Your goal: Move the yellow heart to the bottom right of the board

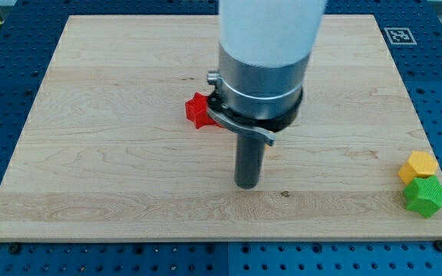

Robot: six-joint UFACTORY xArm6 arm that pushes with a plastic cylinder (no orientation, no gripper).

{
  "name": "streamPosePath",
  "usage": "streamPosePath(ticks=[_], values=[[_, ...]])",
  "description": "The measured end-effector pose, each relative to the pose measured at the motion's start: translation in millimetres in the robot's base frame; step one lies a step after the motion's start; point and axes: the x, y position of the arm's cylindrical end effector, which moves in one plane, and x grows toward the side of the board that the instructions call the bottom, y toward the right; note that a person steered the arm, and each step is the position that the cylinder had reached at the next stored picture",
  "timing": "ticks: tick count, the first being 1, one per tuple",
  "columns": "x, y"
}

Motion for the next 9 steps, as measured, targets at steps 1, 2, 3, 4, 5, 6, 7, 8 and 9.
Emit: streamPosePath(ticks=[1,2,3,4,5,6,7,8,9], values=[[-23,-4],[-28,-4],[-29,-4],[-30,-4],[-30,-4],[-35,-12],[-50,-12],[-53,6],[-53,38]])
